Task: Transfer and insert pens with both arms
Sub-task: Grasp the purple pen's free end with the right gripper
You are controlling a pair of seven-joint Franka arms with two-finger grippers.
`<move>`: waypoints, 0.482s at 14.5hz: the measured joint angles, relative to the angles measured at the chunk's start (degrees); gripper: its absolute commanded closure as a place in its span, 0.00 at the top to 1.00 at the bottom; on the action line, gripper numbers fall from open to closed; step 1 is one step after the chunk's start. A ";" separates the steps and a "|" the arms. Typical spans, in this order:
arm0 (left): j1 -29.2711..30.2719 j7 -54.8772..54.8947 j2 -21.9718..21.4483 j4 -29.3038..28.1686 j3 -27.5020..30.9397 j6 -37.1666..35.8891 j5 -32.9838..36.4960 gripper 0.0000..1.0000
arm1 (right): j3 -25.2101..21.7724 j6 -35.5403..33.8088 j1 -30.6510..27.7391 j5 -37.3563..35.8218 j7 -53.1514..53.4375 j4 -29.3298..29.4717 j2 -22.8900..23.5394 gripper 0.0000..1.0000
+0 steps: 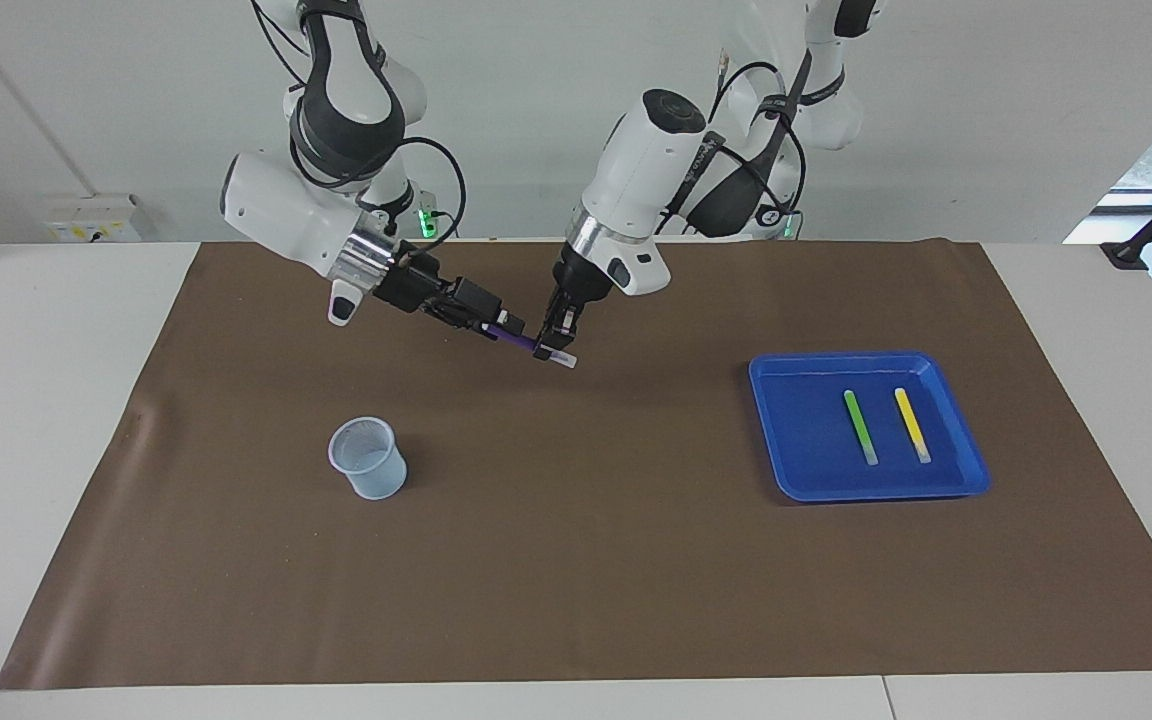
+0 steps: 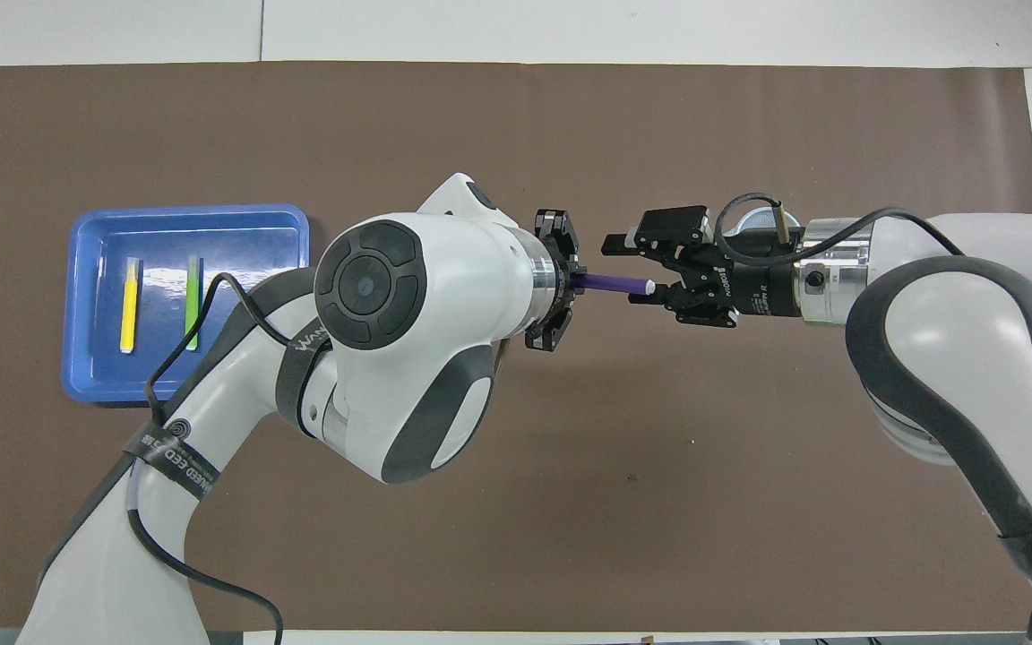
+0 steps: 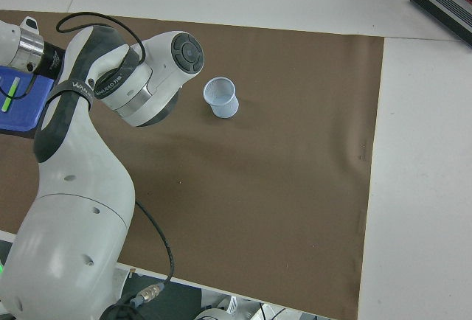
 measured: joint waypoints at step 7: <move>0.01 0.00 0.03 0.29 0.64 0.29 0.00 0.00 | -0.25 -1.40 -0.66 -0.05 0.00 -0.44 0.09 0.11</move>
